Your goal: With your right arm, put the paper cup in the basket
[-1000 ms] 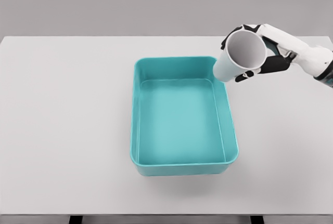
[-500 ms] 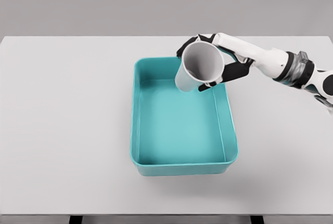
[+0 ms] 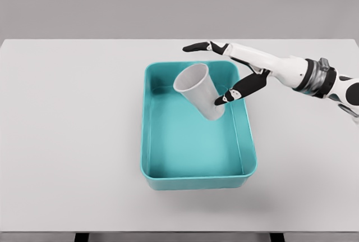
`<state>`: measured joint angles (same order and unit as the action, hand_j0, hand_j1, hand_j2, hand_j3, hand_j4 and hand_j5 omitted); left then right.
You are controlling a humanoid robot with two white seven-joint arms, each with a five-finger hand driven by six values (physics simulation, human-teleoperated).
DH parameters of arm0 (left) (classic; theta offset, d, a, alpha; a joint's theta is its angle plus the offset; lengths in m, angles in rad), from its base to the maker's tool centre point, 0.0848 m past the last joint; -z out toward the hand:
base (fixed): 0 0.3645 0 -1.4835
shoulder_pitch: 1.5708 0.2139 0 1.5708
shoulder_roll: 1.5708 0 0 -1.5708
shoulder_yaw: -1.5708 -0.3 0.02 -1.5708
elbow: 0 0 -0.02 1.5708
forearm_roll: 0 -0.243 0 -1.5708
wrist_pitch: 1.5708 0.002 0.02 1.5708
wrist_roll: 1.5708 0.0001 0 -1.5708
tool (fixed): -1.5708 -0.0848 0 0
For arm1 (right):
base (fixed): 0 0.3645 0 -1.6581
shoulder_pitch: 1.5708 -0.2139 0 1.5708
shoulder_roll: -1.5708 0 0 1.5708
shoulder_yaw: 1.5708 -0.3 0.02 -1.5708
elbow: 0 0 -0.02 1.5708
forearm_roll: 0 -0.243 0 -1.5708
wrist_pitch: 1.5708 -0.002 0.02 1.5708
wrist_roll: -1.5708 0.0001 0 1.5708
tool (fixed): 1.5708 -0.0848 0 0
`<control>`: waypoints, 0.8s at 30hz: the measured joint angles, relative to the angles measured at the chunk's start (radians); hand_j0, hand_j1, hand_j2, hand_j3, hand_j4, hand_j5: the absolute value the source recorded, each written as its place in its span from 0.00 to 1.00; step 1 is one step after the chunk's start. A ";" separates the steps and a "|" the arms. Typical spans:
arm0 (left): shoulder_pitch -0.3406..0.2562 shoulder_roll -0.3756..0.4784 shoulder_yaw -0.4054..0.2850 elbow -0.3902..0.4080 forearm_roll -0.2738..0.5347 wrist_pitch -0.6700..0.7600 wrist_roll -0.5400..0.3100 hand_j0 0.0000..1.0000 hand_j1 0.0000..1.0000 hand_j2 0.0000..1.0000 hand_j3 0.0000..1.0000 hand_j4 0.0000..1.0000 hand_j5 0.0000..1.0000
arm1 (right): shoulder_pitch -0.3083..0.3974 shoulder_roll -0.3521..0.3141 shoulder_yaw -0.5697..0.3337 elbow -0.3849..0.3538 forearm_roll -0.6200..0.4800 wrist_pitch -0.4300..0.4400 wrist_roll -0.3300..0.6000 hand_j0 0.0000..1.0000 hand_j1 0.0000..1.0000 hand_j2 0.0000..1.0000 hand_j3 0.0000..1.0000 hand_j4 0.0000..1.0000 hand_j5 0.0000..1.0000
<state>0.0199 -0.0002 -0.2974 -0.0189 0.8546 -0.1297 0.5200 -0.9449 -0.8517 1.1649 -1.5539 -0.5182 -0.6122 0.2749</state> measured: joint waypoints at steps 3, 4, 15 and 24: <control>0.000 0.000 0.000 0.000 0.000 0.000 0.000 1.00 1.00 1.00 1.00 1.00 1.00 | 0.000 -0.040 -0.002 -0.027 0.004 0.000 0.000 1.00 1.00 1.00 1.00 1.00 1.00; 0.000 0.000 0.000 0.000 0.000 0.000 0.000 1.00 1.00 1.00 1.00 1.00 1.00 | 0.002 -0.060 -0.003 -0.040 0.005 0.000 0.000 1.00 1.00 1.00 1.00 1.00 1.00; 0.000 0.000 0.000 0.000 0.000 0.000 0.000 1.00 1.00 1.00 1.00 1.00 1.00 | 0.089 -0.384 -0.058 -0.066 -0.012 0.000 0.005 1.00 1.00 1.00 1.00 1.00 1.00; 0.000 0.000 0.000 0.000 0.000 0.000 0.000 1.00 1.00 1.00 1.00 1.00 1.00 | 0.086 -0.417 -0.095 -0.016 -0.051 0.000 0.137 1.00 1.00 1.00 1.00 1.00 1.00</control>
<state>0.0199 -0.0002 -0.2974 -0.0189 0.8547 -0.1297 0.5199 -0.8590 -1.2686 1.0700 -1.5698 -0.5694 -0.6126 0.4115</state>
